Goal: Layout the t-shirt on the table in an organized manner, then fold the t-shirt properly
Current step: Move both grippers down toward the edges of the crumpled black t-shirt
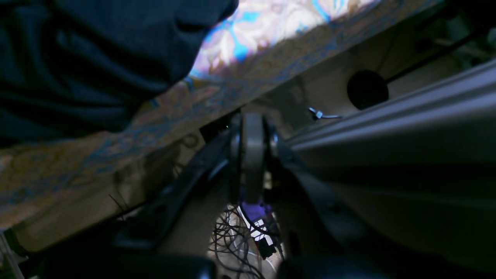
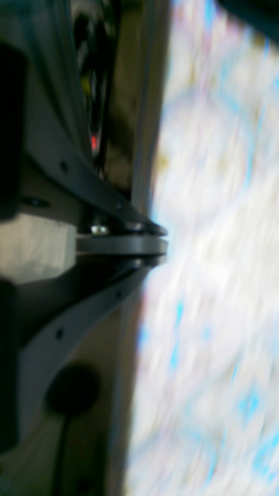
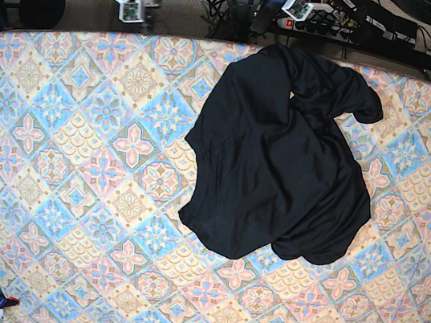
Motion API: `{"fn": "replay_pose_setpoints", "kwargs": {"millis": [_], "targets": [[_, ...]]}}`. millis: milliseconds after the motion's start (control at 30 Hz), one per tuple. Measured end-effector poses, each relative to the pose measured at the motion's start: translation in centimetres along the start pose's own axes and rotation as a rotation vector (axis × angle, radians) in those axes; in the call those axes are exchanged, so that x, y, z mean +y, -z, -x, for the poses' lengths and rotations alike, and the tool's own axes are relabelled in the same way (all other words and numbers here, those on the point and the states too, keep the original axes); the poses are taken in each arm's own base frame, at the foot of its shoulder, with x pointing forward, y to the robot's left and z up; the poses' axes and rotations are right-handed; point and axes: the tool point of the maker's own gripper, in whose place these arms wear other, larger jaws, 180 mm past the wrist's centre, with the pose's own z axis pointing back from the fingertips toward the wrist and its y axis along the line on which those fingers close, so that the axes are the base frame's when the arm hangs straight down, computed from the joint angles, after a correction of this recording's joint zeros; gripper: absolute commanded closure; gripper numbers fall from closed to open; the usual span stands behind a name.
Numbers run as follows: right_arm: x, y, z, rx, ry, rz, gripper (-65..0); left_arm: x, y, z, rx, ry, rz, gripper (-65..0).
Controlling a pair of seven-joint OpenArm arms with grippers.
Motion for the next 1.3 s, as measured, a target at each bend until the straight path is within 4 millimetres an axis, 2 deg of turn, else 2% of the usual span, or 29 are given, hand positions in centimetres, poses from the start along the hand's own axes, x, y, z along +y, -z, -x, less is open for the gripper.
{"fn": "replay_pose_setpoints", "kwargs": {"millis": [100, 233, 400, 467, 533, 567, 633, 733, 867, 967, 1033, 1167, 1300], "targets": [[2.0, 0.9, -0.9, -0.02, 0.01, -0.051, 0.0, 1.3, 0.0, 0.2, 0.011, 0.003, -0.056, 0.0], [3.6, 3.3, -5.2, -0.156, 0.007, -0.098, 0.0, 2.1, 0.3, 0.1, 0.018, 0.014, -0.078, 0.0], [5.6, 3.4, -5.1, -0.144, 0.015, -0.148, 0.0, 3.3, 0.2, 0.1, 0.021, 0.021, -0.099, 0.0], [5.7, 3.8, -5.6, -0.148, 0.011, -0.155, 0.0, 7.5, -0.2, -1.1, -0.035, -0.02, -0.27, 0.0], [5.6, 4.5, -5.4, -0.114, 0.001, -0.152, 0.0, 10.7, -0.2, -3.2, -0.103, 0.016, -0.363, 0.0], [5.4, 4.7, -5.3, -0.095, -0.002, -0.146, 0.0, 10.5, -0.2, -3.9, -0.126, 0.032, -0.339, 0.0], [5.4, 5.3, -5.4, -0.075, -0.009, -0.144, 0.0, 10.4, -0.6, -3.6, -0.112, 0.029, -0.323, 0.0], [6.4, 5.7, -6.2, -0.09, -0.015, -0.177, 0.0, 12.7, -1.5, -3.1, -0.094, -0.039, -0.407, 0.0], [6.1, 6.0, -6.6, -0.097, -0.014, -0.162, 0.0, 15.8, -1.5, -6.5, -0.214, -0.104, -0.448, 0.0], [6.6, 6.1, -6.8, -0.098, 0.016, -0.161, -0.3, 18.4, -3.0, -6.5, -0.227, -0.163, -0.512, 0.0], [7.0, 6.2, -7.2, -0.108, 0.04, -0.16, -3.0, 19.6, -3.5, -6.3, -0.23, -0.219, -0.541, 0.0], [7.9, 7.3, -7.9, -0.063, 0.13, -0.175, -11.3, 22.1, -4.5, -8.1, -0.313, -0.266, -0.587, 0.0], [9.0, 8.6, -9.2, -0.01, 0.243, -0.25, -15.5, 23.8, -5.6, -8.3, -0.312, -0.263, -0.631, 0.0]]}}
